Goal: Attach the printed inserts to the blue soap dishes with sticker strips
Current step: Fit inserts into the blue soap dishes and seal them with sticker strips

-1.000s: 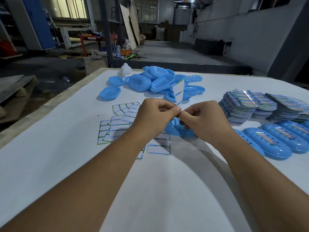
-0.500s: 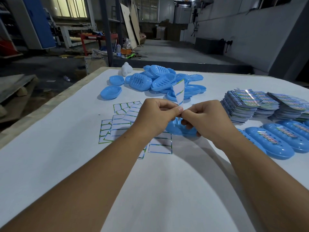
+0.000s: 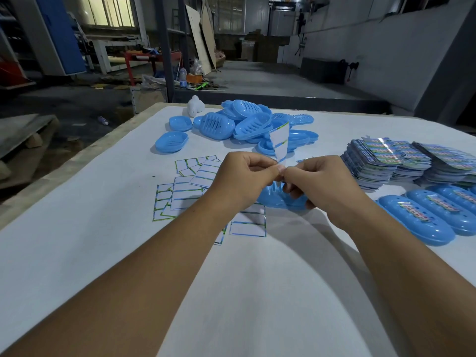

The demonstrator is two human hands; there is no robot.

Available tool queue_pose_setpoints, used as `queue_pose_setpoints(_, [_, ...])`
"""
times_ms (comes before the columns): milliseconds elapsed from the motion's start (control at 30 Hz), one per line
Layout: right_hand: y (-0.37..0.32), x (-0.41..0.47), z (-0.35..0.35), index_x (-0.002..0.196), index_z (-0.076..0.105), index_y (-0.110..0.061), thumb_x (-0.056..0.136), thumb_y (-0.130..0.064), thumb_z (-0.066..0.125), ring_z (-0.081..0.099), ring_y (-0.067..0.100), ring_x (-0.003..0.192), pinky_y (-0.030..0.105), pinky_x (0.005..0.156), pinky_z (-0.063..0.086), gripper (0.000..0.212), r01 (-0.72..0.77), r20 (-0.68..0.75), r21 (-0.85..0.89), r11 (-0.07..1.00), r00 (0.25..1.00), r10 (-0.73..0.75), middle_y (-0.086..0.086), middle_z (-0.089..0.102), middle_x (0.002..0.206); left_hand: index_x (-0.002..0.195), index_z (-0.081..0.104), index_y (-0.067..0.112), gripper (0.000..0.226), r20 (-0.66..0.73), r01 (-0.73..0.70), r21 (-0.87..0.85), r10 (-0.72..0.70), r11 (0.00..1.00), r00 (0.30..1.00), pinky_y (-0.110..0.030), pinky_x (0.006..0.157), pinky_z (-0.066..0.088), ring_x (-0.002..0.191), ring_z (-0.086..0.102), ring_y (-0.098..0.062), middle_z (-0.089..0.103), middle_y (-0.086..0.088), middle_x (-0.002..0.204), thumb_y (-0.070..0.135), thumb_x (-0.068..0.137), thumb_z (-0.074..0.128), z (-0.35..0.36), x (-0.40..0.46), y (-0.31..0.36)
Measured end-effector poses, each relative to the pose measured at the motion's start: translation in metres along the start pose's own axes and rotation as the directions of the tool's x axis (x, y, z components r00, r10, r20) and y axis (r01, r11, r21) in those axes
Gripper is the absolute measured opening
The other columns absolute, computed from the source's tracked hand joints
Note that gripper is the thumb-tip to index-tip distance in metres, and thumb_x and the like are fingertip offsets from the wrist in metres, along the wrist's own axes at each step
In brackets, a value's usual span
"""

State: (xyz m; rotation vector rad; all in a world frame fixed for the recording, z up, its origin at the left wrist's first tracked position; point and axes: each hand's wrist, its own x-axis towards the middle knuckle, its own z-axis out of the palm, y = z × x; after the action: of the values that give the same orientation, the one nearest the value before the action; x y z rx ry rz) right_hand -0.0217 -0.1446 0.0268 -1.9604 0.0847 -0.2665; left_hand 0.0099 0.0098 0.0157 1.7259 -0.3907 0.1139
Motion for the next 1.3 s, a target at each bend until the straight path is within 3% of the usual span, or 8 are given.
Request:
queue_pose_setpoints(133, [0.003, 0.004, -0.003, 0.067, 0.078, -0.022, 0.084, -0.024, 0.072, 0.059, 0.010, 0.055, 0.021, 0.042, 0.046, 0.018, -0.001, -0.083, 0.026, 1.000, 0.997, 0.003, 0.005, 0.072, 0.067, 0.084, 0.070, 0.015, 0.012, -0.063, 0.054, 0.036, -0.051, 0.998, 0.997, -0.024, 0.069, 0.052, 0.066, 0.065, -0.005, 0.075, 0.000, 0.076, 0.025, 0.091, 0.071, 0.001, 0.004, 0.001])
queue_pose_setpoints(267, [0.003, 0.007, -0.007, 0.074, 0.079, -0.022, 0.091, -0.022, 0.072, 0.059, 0.008, 0.060, 0.020, 0.048, 0.049, 0.019, 0.042, -0.086, 0.038, 0.998, 0.996, -0.039, 0.000, 0.073, 0.070, 0.084, 0.062, 0.019, 0.013, -0.096, 0.067, 0.072, -0.060, 0.995, 0.994, -0.011, 0.054, 0.047, 0.061, 0.066, 0.003, 0.074, 0.008, 0.070, 0.024, 0.097, 0.063, 0.000, 0.007, 0.003])
queue_pose_setpoints(433, [-0.005, 0.002, -0.012, 0.080, 0.081, -0.011, 0.093, -0.017, 0.071, 0.062, 0.009, 0.062, 0.019, 0.049, 0.047, 0.017, -0.102, 0.184, 0.295, 0.950, 0.982, 0.049, 0.008, 0.075, 0.080, 0.101, 0.065, 0.016, 0.006, -0.162, 0.043, 0.057, -0.033, 0.997, 0.986, -0.004, 0.050, 0.041, 0.052, 0.058, 0.010, 0.069, 0.011, 0.075, 0.018, 0.099, 0.060, -0.005, 0.008, 0.002])
queue_pose_setpoints(567, [-0.008, -0.003, -0.009, 0.085, 0.081, -0.008, 0.090, -0.019, 0.072, 0.063, 0.005, 0.062, 0.016, 0.050, 0.046, 0.016, -0.126, 0.318, 0.331, 0.935, 0.948, 0.015, 0.008, 0.077, 0.085, 0.109, 0.065, 0.022, 0.013, -0.143, 0.043, 0.018, -0.040, 0.999, 0.989, -0.006, 0.047, 0.040, 0.053, 0.061, 0.008, 0.070, 0.013, 0.068, 0.015, 0.099, 0.059, -0.005, 0.005, 0.004])
queue_pose_setpoints(767, [-0.007, -0.003, -0.006, 0.076, 0.081, -0.017, 0.091, -0.025, 0.071, 0.060, 0.004, 0.063, 0.016, 0.048, 0.043, 0.020, -0.060, 0.239, 0.305, 0.950, 0.971, -0.015, 0.001, 0.076, 0.081, 0.084, 0.063, 0.027, 0.011, -0.208, 0.000, 0.191, 0.040, 0.982, 0.977, -0.020, 0.064, 0.046, 0.061, 0.056, 0.004, 0.065, 0.012, 0.073, 0.032, 0.092, 0.067, -0.001, 0.006, -0.003])
queue_pose_setpoints(967, [-0.005, -0.001, -0.006, 0.077, 0.082, -0.018, 0.092, -0.027, 0.072, 0.057, 0.003, 0.062, 0.017, 0.047, 0.041, 0.020, -0.011, 0.145, 0.312, 0.950, 0.989, -0.036, 0.001, 0.076, 0.080, 0.080, 0.069, 0.022, 0.024, -0.124, -0.034, 0.093, 0.046, 0.995, 0.991, -0.026, 0.068, 0.052, 0.065, 0.065, -0.003, 0.071, 0.013, 0.069, 0.044, 0.091, 0.066, 0.000, 0.003, 0.001])
queue_pose_setpoints(1167, [-0.002, -0.001, -0.007, 0.083, 0.081, -0.017, 0.093, -0.027, 0.069, 0.058, 0.003, 0.064, 0.016, 0.047, 0.043, 0.019, -0.018, 0.140, 0.306, 0.952, 0.990, -0.027, 0.000, 0.077, 0.084, 0.085, 0.074, 0.020, 0.010, -0.049, -0.030, -0.005, 0.030, 1.000, 0.998, -0.014, 0.057, 0.049, 0.066, 0.071, -0.007, 0.076, 0.008, 0.073, 0.027, 0.091, 0.071, -0.002, 0.001, 0.006])
queue_pose_setpoints(1300, [-0.002, 0.001, -0.009, 0.078, 0.083, -0.019, 0.094, -0.024, 0.070, 0.061, 0.002, 0.065, 0.015, 0.047, 0.043, 0.021, -0.047, 0.152, 0.311, 0.949, 0.988, -0.001, 0.002, 0.077, 0.084, 0.087, 0.076, 0.022, 0.004, -0.042, -0.074, 0.056, 0.076, 0.996, 0.996, -0.015, 0.060, 0.052, 0.068, 0.072, -0.007, 0.076, 0.009, 0.073, 0.022, 0.088, 0.073, -0.003, -0.002, 0.005])
